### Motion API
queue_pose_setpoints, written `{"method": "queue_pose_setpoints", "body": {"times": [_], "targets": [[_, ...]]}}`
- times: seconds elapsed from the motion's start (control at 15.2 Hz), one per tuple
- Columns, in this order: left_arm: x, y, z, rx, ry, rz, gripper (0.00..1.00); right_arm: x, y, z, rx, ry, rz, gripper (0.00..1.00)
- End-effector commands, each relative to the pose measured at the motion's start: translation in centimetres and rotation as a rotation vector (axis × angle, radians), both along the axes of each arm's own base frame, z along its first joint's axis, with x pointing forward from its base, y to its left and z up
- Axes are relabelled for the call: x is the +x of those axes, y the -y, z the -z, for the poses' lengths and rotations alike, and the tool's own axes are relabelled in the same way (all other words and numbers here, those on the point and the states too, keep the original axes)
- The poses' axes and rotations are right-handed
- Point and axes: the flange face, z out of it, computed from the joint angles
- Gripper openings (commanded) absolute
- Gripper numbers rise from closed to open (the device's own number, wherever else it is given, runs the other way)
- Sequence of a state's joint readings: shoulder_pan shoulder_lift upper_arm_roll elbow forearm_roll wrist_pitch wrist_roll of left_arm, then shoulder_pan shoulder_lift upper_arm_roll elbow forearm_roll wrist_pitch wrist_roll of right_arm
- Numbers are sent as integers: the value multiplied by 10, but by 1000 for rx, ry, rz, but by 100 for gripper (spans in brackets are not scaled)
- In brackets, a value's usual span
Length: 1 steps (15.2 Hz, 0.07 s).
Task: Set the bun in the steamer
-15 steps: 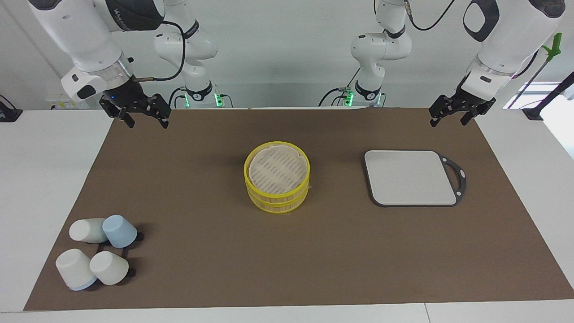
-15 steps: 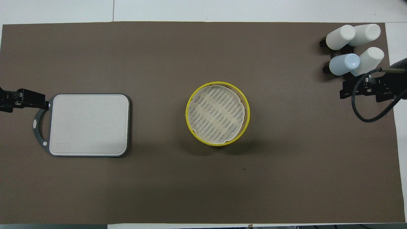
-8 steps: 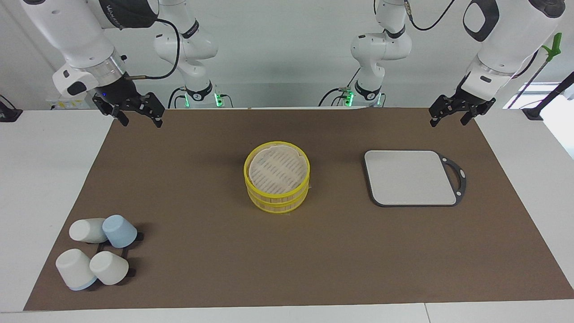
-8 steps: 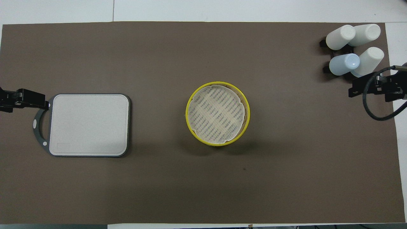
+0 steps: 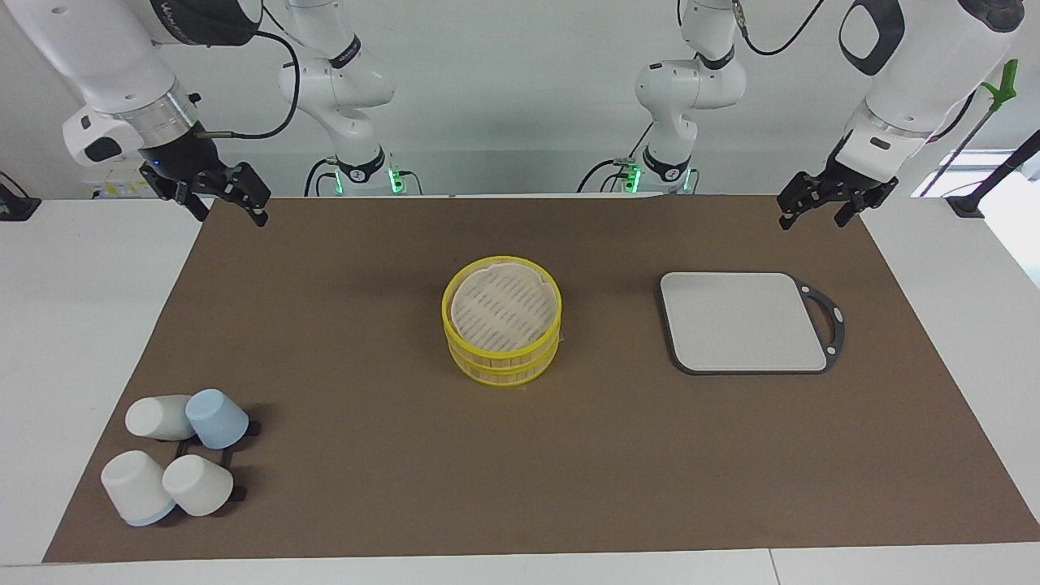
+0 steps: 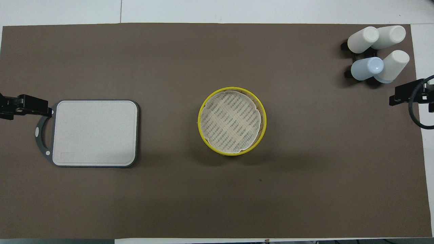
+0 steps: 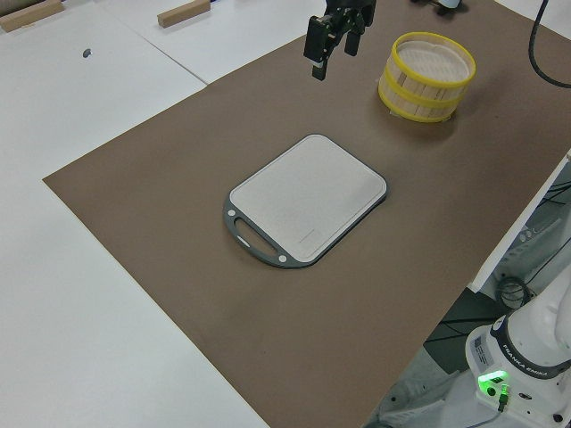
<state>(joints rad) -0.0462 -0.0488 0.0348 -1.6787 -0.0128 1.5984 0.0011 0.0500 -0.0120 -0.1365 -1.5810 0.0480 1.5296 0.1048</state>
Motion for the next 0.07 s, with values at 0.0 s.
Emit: {"method": "queue_pose_setpoints", "body": {"times": [0.0], "targets": [[-3, -1, -4, 19, 20, 15, 100, -6, 3, 1, -14, 10, -22, 100]]}}
